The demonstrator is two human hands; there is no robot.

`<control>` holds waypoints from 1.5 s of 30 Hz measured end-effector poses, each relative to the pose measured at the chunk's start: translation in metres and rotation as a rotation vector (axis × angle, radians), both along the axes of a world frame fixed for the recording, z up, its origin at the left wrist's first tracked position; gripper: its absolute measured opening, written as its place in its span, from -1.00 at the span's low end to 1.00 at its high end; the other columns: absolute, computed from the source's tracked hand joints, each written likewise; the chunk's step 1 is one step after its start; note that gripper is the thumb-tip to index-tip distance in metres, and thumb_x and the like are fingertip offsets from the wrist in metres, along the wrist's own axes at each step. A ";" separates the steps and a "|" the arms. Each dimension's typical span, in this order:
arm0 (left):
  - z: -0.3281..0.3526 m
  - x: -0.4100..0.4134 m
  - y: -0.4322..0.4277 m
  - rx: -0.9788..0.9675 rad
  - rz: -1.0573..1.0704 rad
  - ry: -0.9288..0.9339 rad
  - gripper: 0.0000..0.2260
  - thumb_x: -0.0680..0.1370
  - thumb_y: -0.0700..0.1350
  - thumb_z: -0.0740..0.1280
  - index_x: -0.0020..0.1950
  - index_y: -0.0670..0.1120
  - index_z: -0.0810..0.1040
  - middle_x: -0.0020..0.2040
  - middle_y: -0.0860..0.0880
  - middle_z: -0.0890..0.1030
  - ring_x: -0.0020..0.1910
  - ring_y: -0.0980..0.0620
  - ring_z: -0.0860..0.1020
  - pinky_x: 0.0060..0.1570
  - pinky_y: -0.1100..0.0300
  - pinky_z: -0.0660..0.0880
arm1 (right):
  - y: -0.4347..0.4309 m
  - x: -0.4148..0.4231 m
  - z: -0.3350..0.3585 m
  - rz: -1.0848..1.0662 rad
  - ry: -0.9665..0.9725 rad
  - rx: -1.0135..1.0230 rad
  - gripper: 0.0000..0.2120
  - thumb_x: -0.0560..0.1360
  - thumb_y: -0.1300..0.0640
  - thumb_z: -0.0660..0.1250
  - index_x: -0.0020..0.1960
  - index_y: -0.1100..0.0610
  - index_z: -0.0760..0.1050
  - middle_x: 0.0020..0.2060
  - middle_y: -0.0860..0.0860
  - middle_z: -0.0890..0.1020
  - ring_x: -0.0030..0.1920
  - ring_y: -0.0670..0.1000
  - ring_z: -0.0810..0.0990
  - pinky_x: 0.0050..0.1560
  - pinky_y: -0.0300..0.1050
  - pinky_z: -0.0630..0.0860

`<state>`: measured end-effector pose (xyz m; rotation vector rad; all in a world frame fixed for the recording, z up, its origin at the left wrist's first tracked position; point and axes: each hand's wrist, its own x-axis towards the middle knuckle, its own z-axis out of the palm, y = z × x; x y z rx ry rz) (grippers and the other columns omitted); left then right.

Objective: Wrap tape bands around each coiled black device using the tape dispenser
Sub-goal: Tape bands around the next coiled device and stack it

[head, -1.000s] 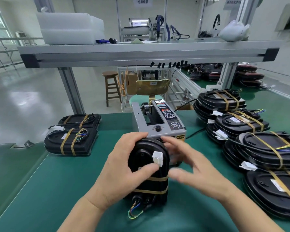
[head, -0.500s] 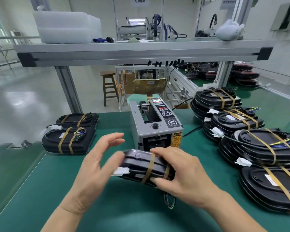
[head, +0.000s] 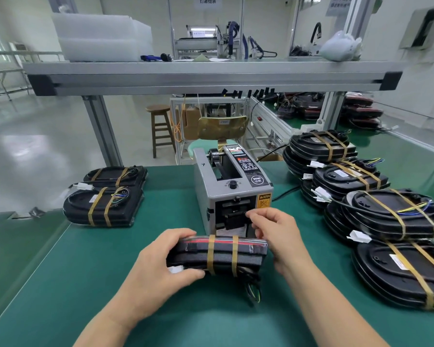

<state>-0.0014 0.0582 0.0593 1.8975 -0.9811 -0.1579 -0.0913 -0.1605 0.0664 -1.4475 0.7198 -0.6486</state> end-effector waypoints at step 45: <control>0.000 -0.002 0.024 -0.001 0.076 -0.042 -0.51 0.29 -0.21 0.61 0.10 0.14 0.55 0.03 0.24 0.62 0.07 0.23 0.57 0.00 0.53 0.39 | 0.019 0.028 0.006 -0.222 -0.010 0.249 -0.89 0.47 0.25 0.48 -0.21 0.18 0.59 -0.42 0.01 0.60 -0.57 -0.17 0.48 -0.46 -0.30 0.49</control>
